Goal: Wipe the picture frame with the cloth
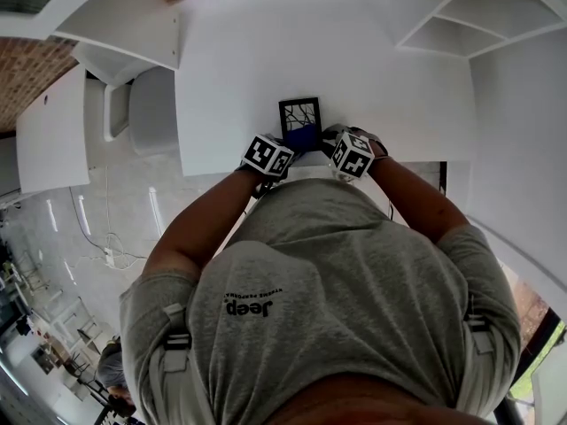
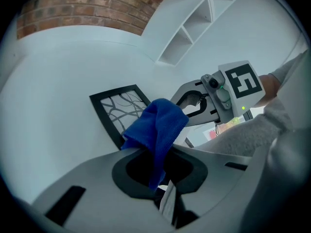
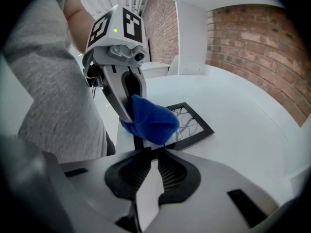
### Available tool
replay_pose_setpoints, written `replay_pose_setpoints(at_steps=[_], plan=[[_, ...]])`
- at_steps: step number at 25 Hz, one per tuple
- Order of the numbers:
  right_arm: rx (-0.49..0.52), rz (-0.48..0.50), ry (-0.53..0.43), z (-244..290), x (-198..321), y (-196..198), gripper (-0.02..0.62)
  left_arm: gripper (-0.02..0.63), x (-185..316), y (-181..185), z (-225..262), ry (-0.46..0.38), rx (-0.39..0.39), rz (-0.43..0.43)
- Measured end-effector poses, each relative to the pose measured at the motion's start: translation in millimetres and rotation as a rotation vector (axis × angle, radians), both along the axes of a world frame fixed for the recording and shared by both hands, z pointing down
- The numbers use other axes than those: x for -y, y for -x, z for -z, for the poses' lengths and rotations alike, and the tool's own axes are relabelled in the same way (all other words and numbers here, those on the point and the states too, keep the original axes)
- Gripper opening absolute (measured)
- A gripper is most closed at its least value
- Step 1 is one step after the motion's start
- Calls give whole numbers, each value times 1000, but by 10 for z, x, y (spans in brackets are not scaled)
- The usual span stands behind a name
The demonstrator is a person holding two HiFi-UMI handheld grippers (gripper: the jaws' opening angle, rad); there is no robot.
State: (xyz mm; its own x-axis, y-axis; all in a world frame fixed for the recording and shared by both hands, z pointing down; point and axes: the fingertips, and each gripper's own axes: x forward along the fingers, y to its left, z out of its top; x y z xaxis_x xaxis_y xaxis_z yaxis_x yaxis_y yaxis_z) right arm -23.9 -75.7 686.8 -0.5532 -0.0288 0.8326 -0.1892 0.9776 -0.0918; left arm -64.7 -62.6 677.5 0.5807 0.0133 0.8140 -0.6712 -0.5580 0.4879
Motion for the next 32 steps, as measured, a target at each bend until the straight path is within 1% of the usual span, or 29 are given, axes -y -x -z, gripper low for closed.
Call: replay_pose_setpoints(at_steps=[2,4,7,10,13,16,18,22,25,27,32], plan=[[-7,30,-18,6,-33,5,46,55,25,16,-4,2,-3,14],[-16,78,-60,-1,-56,20,46,55,51,33,-8,9,-5,35],[-24,126,-93,-19,-74,34,46,55,195,40,43,-2,-26,94],[-20,121,-74,-20,-70,25,46,55,552,36,128,-49,-37,160],[-15,106,-69,-10,-67,21,46,55,945,-26,173,-92,-22,187],[-10,94,-76,-5,-70,31,44,55,1219,-148,164,-102,-10,203],[-8,86,-78,-10,-71,34,44,55,1306,-197,92,-98,15,208],[-4,66,-77,-20,-71,46,43,55,1221,-222,-44,-75,55,203],[3,52,-79,-20,-63,30,43,55,953,-275,-64,-47,69,160],[9,46,-81,-15,-67,14,43,55,713,-308,-67,-19,64,136],[15,36,-78,-13,-53,-2,41,55,234,-332,-75,65,29,109]])
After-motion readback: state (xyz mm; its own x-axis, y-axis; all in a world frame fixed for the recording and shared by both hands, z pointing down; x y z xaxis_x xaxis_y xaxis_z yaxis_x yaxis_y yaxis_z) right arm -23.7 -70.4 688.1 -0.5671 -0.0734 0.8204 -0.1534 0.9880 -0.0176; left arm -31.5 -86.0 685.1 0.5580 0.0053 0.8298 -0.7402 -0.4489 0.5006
